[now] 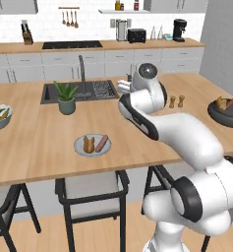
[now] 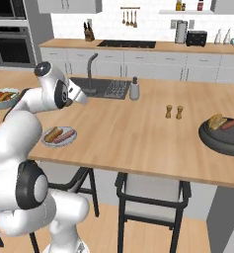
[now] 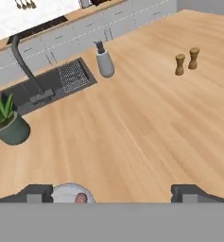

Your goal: Place one bun and one sausage from the bowl on each plate.

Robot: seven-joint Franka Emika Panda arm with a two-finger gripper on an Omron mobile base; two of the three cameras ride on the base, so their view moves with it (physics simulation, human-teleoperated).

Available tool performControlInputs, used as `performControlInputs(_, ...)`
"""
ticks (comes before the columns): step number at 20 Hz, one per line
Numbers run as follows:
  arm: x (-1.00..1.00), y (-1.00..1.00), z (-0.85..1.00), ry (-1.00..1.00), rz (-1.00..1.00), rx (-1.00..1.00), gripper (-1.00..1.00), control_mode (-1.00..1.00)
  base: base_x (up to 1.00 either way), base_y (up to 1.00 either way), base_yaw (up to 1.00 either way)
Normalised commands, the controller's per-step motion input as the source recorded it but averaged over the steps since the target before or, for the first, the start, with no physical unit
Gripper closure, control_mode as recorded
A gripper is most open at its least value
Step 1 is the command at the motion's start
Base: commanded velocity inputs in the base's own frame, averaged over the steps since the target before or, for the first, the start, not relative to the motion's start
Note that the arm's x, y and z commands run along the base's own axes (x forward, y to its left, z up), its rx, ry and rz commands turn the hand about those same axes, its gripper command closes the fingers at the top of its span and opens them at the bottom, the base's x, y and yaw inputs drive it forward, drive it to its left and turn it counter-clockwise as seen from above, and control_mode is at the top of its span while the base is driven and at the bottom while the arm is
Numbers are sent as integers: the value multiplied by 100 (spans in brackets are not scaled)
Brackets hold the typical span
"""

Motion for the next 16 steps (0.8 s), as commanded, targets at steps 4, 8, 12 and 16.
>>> performControlInputs(4,-100,-59,31,23,15,-30,-100,-100,0,0,0)
performControlInputs(8,-100,-21,4,46,9,-18,-100,-100,0,0,0)
performControlInputs(12,-100,-1,0,53,14,-8,-100,-100,0,0,0)
performControlInputs(16,-85,-5,0,64,12,0,-100,-100,0,0,0)
